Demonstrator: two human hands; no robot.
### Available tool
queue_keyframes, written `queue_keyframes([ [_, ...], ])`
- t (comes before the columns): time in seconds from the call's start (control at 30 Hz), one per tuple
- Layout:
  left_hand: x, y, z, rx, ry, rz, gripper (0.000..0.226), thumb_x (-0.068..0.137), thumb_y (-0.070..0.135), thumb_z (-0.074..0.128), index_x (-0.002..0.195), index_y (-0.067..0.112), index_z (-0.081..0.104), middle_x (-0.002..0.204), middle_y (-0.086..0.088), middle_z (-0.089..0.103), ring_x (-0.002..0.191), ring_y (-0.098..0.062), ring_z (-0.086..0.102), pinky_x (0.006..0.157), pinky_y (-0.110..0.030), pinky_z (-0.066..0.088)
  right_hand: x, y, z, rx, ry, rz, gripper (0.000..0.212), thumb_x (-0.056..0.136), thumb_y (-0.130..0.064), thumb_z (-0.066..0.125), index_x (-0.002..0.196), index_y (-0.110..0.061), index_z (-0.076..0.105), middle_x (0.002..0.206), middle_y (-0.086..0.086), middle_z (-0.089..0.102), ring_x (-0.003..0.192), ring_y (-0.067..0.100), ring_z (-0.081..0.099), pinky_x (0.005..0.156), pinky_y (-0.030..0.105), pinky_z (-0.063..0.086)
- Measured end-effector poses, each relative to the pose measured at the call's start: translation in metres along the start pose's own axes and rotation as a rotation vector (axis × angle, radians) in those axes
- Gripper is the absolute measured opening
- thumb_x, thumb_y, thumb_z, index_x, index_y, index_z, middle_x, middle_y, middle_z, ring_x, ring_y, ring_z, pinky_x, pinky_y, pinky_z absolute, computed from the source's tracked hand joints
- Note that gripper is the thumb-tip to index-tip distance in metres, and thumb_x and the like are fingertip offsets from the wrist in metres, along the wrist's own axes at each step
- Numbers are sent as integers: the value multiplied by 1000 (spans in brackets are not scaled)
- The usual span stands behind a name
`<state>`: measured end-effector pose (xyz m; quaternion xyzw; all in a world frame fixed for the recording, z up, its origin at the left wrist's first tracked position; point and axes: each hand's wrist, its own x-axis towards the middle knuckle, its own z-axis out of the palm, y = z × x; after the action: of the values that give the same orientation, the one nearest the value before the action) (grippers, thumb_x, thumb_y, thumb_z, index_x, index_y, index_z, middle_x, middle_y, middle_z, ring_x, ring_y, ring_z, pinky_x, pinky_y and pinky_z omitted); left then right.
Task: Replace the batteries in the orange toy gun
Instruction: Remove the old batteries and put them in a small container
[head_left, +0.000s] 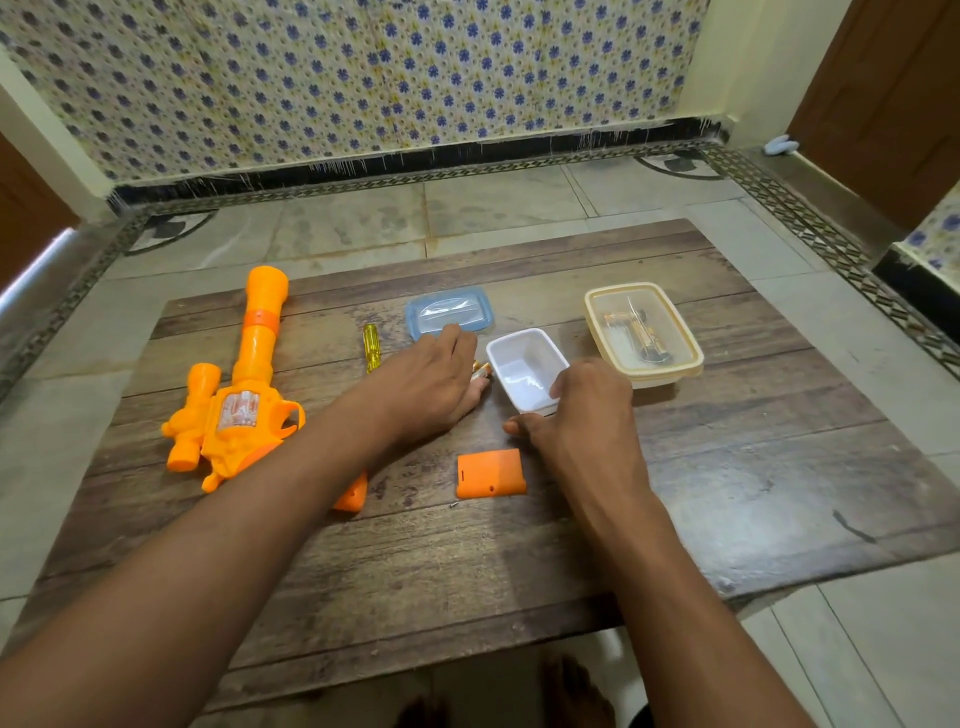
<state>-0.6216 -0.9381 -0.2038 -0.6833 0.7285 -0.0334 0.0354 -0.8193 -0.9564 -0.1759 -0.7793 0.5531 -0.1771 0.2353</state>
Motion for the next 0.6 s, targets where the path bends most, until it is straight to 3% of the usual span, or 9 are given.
queue_keyframes([
  [0.2,2,5,-1,-52,52,3,31,108,36,37,124,10,42,112,-14,52,83,-34,63,61,-37,41,-1,0,-2,-13,13,-13,51,76,-34,91,109,-1,72,117,15,64,105,29,64,83,32,47],
  [0.33,-1,3,-6,-137,31,-51,23,109,31,36,122,13,40,112,-13,53,90,-37,61,73,-48,51,1,2,0,-20,26,-20,39,81,-28,86,108,-2,73,114,15,66,102,30,65,78,28,43],
  [0.43,-5,0,-12,-269,80,-158,21,108,33,38,110,13,43,108,-16,58,94,-40,59,78,-49,49,2,1,1,-38,32,-35,25,86,-19,78,104,-3,75,113,15,68,102,29,65,86,32,50],
  [0.5,-7,2,-21,-372,164,-208,18,108,32,41,102,15,41,96,-11,54,86,-35,56,71,-43,44,3,1,2,-42,42,-42,20,86,-16,76,101,-3,77,109,14,69,99,27,66,86,32,52],
  [0.6,-5,16,-40,-440,192,-162,19,108,31,43,107,12,48,96,-2,49,84,-22,47,71,-36,35,2,0,2,-34,56,-44,18,85,-15,77,100,-4,78,106,13,70,95,24,67,81,29,52],
])
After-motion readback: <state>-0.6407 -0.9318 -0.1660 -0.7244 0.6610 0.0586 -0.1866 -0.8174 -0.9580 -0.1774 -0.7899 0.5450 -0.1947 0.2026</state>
